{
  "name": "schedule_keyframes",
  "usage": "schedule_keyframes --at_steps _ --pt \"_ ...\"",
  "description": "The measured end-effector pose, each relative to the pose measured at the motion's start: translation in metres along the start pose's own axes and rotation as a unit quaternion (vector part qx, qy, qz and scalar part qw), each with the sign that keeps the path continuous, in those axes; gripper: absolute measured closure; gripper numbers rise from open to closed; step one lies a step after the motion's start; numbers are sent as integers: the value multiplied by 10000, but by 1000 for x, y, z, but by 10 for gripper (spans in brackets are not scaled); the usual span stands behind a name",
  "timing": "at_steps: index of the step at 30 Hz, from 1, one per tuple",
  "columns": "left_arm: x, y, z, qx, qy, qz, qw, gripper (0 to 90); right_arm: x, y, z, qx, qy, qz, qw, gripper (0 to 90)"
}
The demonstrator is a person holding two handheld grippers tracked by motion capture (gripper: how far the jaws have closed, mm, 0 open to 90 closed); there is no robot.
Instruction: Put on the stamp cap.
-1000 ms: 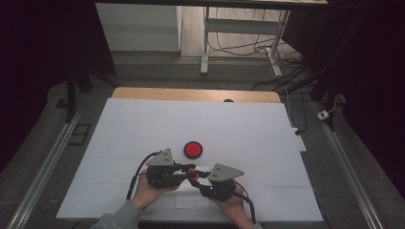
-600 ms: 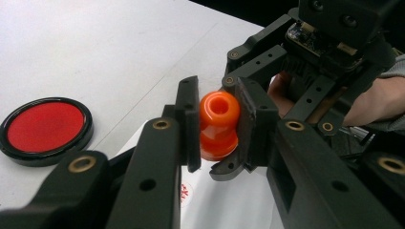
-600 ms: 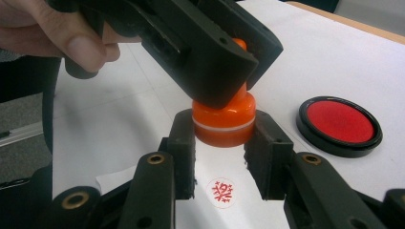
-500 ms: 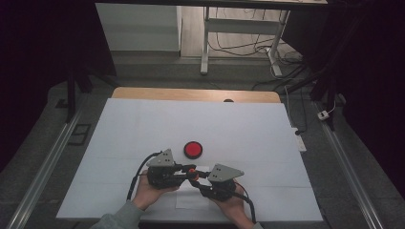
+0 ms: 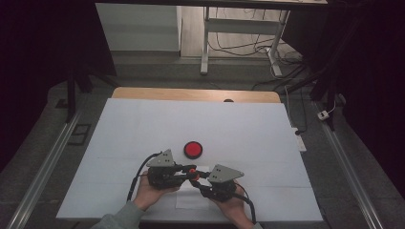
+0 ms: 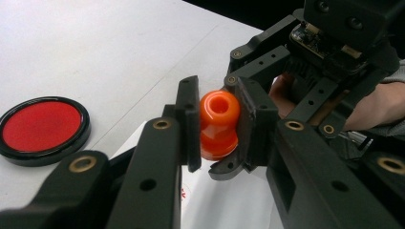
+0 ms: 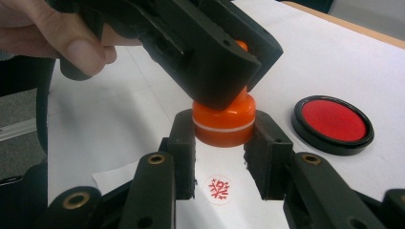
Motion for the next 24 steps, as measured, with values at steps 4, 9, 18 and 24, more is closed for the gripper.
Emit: schedule_keyframes --at_steps 4,9,18,24 --pt "1 0 0 9 -4 15 10000 731 -1 0 0 -25 18 -8 10000 648" --pt "3 -2 -2 -32 -12 40 10000 732 -1 0 0 -58 66 -19 10000 648" --pt "5 -3 -4 -66 -47 66 9999 733 -1 0 0 -165 173 8 9997 648" --pt "5 -4 -4 -74 -66 83 9999 733 -2 0 1 -208 193 10 9996 647"
Point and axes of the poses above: each handheld gripper's, and its own axes: x roughly forward along the jaws, z roughly out of its top, y roughly to its left, the point moved 3 cm from there along x, roughly forward along the jaws, and after that the axes turned 5 degrees about x, right-handed, at the moved point
